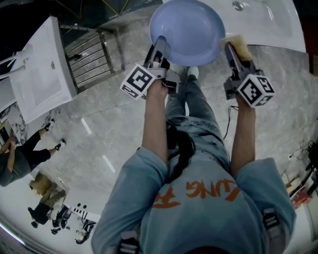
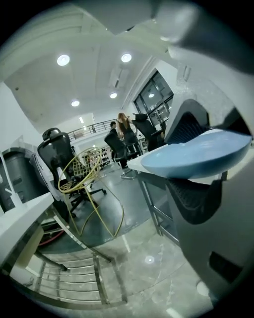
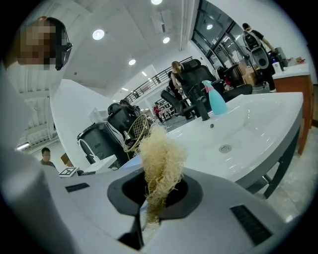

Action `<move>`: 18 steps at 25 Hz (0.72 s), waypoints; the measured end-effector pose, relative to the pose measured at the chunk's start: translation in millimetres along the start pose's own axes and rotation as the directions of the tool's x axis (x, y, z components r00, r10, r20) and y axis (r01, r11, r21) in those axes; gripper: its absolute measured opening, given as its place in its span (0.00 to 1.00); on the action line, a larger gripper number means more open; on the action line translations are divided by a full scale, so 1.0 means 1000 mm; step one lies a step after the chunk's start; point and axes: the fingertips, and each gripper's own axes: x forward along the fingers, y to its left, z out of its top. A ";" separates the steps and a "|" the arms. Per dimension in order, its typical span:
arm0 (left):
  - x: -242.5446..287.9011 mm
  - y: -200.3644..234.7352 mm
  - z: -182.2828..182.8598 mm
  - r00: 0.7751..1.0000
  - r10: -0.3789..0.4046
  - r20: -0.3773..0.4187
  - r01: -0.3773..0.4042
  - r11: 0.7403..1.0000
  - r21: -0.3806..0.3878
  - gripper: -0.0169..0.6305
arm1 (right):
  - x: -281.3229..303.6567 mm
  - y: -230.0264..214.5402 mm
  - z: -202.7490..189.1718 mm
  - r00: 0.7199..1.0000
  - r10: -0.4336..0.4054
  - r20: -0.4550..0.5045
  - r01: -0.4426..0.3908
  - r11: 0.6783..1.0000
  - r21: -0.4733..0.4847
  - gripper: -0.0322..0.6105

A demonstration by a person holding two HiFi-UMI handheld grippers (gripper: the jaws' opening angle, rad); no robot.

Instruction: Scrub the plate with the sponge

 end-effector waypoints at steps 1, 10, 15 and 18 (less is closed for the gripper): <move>0.002 -0.001 0.000 1.000 -0.008 -0.002 0.008 1.000 0.014 0.36 | -0.001 0.002 0.000 1.000 -0.001 0.002 0.001 1.000 -0.005 0.10; -0.002 0.000 -0.001 0.999 0.044 -0.010 -0.043 0.995 0.090 0.47 | -0.017 0.008 0.025 0.999 -0.007 0.053 0.008 1.000 -0.022 0.10; -0.019 0.004 0.036 0.995 0.084 0.059 -0.092 0.983 0.159 0.47 | -0.007 0.018 0.041 0.998 -0.009 0.066 0.013 0.998 -0.062 0.10; -0.022 -0.008 0.062 0.990 0.081 0.114 -0.107 0.965 0.240 0.47 | 0.005 0.027 0.051 0.998 -0.002 0.066 0.009 0.995 -0.101 0.10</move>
